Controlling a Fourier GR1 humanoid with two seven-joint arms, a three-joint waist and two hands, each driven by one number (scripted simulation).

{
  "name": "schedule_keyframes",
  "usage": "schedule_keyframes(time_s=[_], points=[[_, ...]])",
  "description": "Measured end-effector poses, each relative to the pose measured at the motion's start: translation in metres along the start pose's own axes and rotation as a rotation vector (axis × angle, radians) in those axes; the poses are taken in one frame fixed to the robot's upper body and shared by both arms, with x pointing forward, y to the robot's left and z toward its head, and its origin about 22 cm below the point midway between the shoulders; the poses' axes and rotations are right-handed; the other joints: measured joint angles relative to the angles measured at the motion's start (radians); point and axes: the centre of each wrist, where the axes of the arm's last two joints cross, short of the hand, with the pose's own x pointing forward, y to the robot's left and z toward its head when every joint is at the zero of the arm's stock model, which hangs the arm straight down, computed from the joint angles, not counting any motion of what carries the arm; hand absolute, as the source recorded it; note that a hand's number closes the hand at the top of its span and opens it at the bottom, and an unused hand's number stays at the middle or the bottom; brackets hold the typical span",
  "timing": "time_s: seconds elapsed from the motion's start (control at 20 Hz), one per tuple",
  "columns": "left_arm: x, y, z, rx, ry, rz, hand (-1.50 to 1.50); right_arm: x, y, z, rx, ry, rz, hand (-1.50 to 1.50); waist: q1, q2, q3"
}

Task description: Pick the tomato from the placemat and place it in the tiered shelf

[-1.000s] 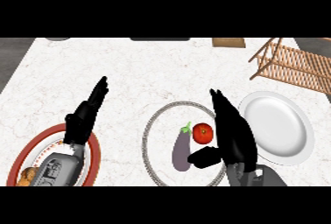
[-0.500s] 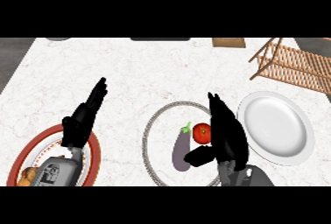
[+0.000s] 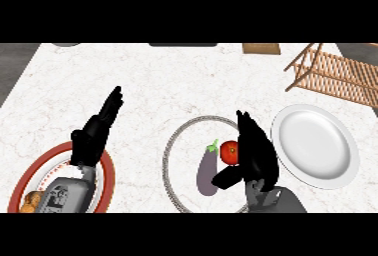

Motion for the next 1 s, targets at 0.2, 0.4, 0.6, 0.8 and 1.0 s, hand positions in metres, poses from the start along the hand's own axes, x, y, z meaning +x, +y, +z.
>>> schedule_keyframes(time_s=[0.2,0.4,0.6,0.8,1.0], points=[[-0.007,-0.001,0.002,-0.002,0.002,-0.004,0.00,-0.006,0.005,-0.006,0.002,0.027,0.012,-1.50,0.000,0.000,0.000],[-0.005,-0.003,-0.005,0.003,-0.002,-0.002,0.00,-0.002,0.012,-0.005,0.002,0.035,0.028,-1.50,-0.001,0.000,0.000],[-0.011,-0.001,0.004,-0.002,-0.002,-0.003,0.00,-0.004,0.017,-0.017,0.003,0.060,0.039,-1.50,0.001,0.000,0.000],[-0.008,-0.003,0.000,-0.002,0.000,-0.002,0.00,-0.012,0.027,-0.021,0.010,0.072,0.039,-1.50,0.000,0.000,0.000],[-0.005,-0.006,0.006,-0.008,0.000,-0.001,0.00,-0.018,0.027,-0.031,0.017,0.078,0.031,-1.50,0.001,0.000,0.000]])
